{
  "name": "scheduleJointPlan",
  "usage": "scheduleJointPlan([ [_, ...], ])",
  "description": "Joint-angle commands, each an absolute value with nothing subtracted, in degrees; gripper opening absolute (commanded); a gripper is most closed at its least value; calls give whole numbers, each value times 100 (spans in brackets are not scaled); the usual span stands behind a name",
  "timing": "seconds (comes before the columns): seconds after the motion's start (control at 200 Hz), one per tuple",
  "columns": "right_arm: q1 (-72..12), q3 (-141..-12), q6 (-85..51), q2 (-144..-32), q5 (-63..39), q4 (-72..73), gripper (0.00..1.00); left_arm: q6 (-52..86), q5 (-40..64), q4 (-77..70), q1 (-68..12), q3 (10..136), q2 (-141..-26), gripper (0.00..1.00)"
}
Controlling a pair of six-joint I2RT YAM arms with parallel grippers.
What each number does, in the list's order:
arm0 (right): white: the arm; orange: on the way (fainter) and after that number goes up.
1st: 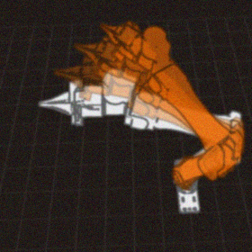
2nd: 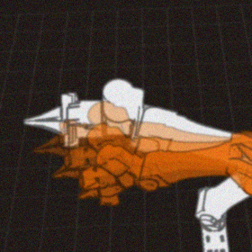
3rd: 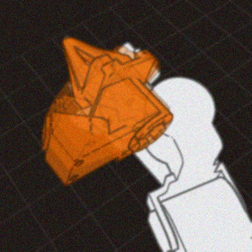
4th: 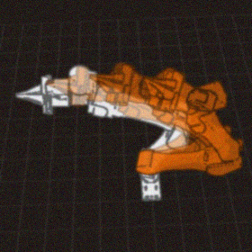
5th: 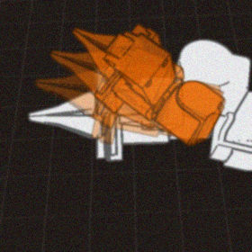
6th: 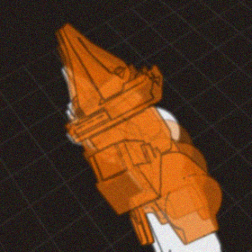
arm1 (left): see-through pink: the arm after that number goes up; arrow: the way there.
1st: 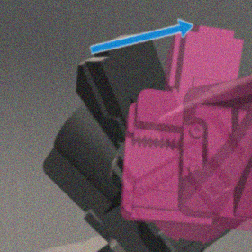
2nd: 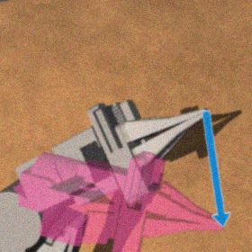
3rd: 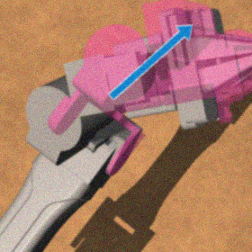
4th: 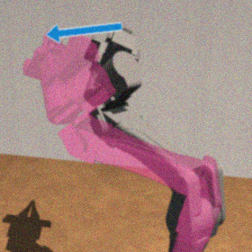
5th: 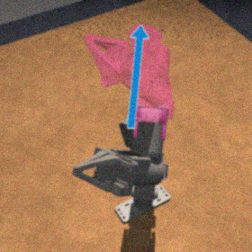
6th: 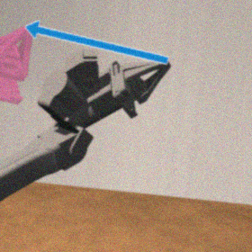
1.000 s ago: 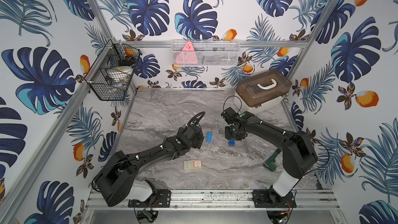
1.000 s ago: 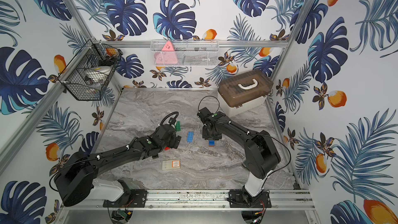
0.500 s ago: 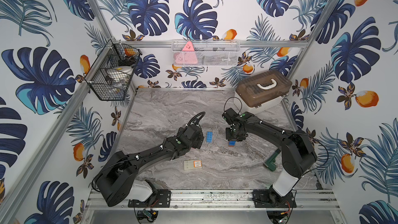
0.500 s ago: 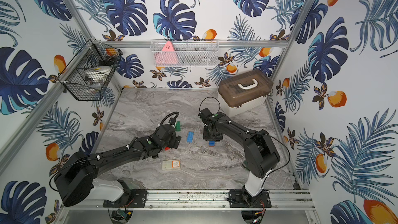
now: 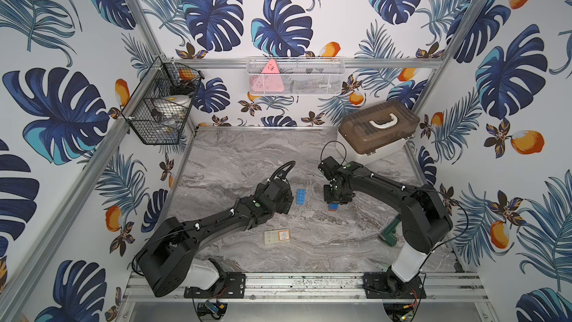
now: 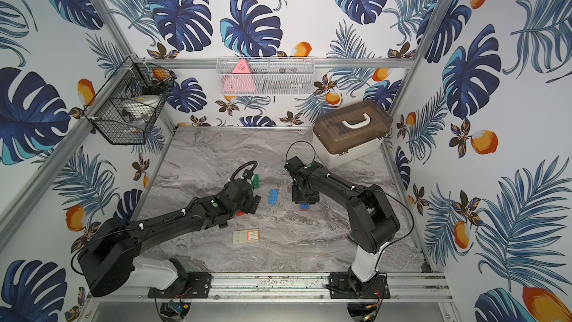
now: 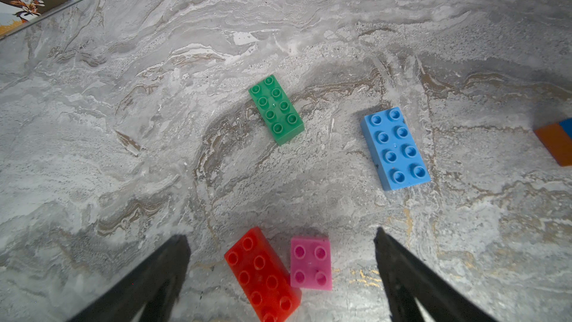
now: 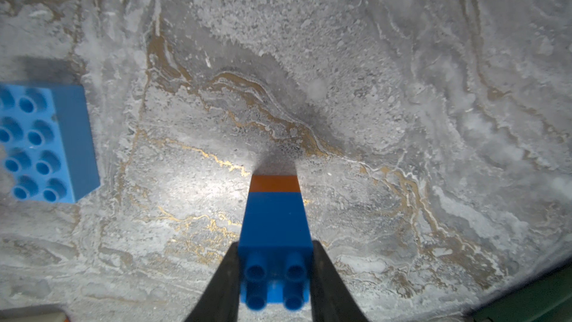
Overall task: Assemble a spoon with lego
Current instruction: Assemble the lego brick with the lego brick.
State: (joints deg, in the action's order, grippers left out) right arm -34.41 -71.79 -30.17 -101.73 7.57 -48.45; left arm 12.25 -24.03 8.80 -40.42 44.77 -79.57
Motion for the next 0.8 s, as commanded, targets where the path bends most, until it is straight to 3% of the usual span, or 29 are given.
scheduleJointPlan([
  [0.0, -3436, -7007, -2944, -10361, 639, -4753, 29, 1310, -2465, 844, -4051, 4488, -7963, 99],
  [0.265, -3414, -7023, -2936, -10358, 620, -4763, 31, 1310, -2452, 836, -4043, 4483, -7992, 99],
  [0.796, -3401, -7445, -2849, -10083, 729, -5080, 51, 1334, -2291, 932, -4050, 4567, -8154, 99],
])
